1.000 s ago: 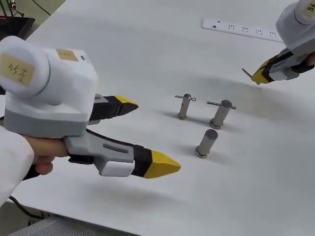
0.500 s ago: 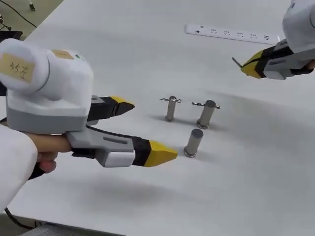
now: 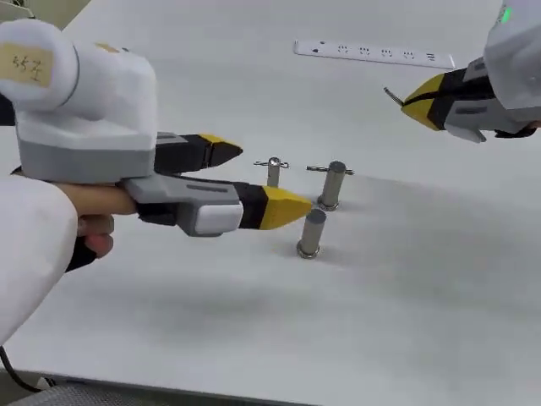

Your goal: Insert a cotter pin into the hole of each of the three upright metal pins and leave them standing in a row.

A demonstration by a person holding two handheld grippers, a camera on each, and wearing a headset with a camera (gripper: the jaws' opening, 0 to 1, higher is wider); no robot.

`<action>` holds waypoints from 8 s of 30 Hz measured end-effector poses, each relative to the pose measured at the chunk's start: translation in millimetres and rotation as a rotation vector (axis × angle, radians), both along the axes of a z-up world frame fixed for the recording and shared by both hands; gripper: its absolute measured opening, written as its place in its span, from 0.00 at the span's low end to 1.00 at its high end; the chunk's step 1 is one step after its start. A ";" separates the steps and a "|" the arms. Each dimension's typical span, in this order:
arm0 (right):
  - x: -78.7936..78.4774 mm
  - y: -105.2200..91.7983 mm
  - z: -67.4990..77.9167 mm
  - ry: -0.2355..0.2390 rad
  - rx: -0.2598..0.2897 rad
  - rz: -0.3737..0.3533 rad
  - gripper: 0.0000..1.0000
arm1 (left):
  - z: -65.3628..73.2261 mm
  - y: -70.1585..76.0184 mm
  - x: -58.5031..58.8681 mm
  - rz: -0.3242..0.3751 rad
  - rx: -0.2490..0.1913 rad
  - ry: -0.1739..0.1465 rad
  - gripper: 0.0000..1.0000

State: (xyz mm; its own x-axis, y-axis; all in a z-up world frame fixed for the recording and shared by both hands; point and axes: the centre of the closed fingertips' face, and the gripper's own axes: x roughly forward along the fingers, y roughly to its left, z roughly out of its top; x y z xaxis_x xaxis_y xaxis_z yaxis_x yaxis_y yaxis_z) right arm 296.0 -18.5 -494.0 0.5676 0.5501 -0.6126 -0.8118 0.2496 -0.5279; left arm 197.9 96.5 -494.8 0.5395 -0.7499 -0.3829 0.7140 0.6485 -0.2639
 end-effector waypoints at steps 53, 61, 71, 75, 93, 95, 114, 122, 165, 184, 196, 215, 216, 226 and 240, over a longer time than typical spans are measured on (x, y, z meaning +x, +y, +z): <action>-83.7 42.3 14.2 -0.207 -0.030 0.146 0.00 | 22.7 -78.2 11.8 -0.113 -0.163 0.063 0.06; -84.5 45.0 14.4 -0.214 -0.033 0.150 0.00 | 22.7 -75.8 14.2 -0.114 -0.177 0.073 0.00; -86.4 46.7 13.3 -0.205 -0.024 0.156 0.00 | 19.9 -72.1 12.0 -0.129 -0.164 0.079 0.00; -87.6 47.2 12.2 -0.203 -0.032 0.163 0.00 | 20.2 -71.6 12.7 -0.127 -0.168 0.082 0.00; -89.2 49.8 15.3 -0.189 -0.002 0.166 0.00 | 22.2 -66.8 14.1 -0.142 -0.159 0.068 0.00; -89.4 50.2 15.4 -0.185 0.000 0.168 0.00 | 22.4 -67.6 12.8 -0.128 -0.167 0.087 0.00; -86.2 44.2 10.6 -0.161 -0.028 0.162 0.00 | 21.7 -67.6 10.9 -0.124 -0.145 0.067 0.00; -82.3 32.5 2.5 -0.080 0.001 0.108 0.02 | 20.6 -61.9 7.8 -0.119 -0.142 0.071 0.00; -120.8 52.9 -5.5 0.452 0.323 0.186 0.05 | 25.6 -63.3 -23.7 -0.377 -0.044 -0.113 0.00; -130.2 54.5 -7.9 0.460 0.288 0.246 0.00 | 16.2 -61.8 -31.8 -0.446 0.014 -0.152 0.00; -132.4 54.3 -9.7 0.424 0.246 0.282 0.00 | 4.7 -60.4 -38.4 -0.490 0.089 -0.184 0.00; -136.1 54.1 -15.9 0.415 0.210 0.277 0.00 | -11.2 -57.5 -31.4 -0.465 0.162 -0.170 0.02; -134.7 52.8 -17.3 0.415 0.206 0.271 0.00 | -14.2 -56.9 -31.3 -0.460 0.174 -0.163 0.04; -117.1 31.3 -45.5 0.431 0.136 0.219 0.00 | -31.2 -52.0 -25.4 -0.438 0.229 -0.140 0.21; -116.0 23.7 -71.2 0.453 0.068 0.215 0.00 | -48.4 -46.9 -18.2 -0.457 0.270 -0.111 0.20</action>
